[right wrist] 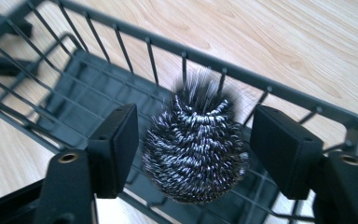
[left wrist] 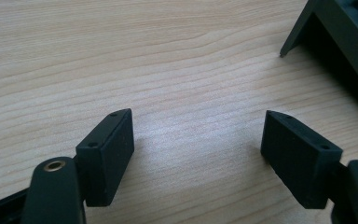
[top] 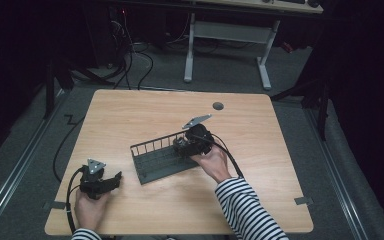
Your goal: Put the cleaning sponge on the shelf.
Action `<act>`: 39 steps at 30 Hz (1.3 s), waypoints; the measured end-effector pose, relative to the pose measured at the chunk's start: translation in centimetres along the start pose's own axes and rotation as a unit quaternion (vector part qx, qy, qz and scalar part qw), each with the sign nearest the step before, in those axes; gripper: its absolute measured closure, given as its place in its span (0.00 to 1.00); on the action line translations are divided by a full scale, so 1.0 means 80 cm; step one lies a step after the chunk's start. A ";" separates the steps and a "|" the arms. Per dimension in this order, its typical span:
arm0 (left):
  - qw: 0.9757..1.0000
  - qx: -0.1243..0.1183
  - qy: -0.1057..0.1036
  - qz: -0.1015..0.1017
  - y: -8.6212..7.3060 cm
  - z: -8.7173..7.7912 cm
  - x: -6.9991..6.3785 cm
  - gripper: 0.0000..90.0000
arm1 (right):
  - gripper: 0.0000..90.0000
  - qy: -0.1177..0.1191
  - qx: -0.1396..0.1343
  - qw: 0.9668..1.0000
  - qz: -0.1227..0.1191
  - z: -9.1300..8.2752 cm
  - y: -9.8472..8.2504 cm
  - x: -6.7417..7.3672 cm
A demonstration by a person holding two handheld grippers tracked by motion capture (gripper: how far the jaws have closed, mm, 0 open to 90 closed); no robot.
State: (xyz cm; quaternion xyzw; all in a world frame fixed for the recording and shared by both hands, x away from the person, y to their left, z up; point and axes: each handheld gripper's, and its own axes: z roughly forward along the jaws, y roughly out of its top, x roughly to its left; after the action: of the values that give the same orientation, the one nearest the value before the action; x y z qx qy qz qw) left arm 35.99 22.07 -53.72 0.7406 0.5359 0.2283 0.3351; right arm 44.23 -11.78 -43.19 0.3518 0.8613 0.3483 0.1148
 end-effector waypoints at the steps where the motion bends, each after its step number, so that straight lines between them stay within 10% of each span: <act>1: 1.000 0.001 0.001 0.002 0.000 0.000 0.000 0.29 | 0.32 0.006 -0.008 1.000 0.010 0.000 0.000 -0.001; 29: 1.000 0.001 0.002 0.001 0.000 -0.001 0.000 0.30 | 0.39 -0.010 -0.118 0.992 0.040 -0.111 -0.018 -0.021; 39: 1.000 0.000 0.003 0.001 -0.001 -0.001 0.000 0.30 | 0.42 0.000 -0.169 0.984 0.062 -0.161 -0.045 -0.026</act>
State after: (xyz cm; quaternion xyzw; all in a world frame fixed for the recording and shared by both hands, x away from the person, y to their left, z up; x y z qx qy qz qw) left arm 35.88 22.07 -53.72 0.7402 0.5363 0.2308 0.3335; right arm 38.09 -21.73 -36.33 0.3801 0.7664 0.4955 0.1505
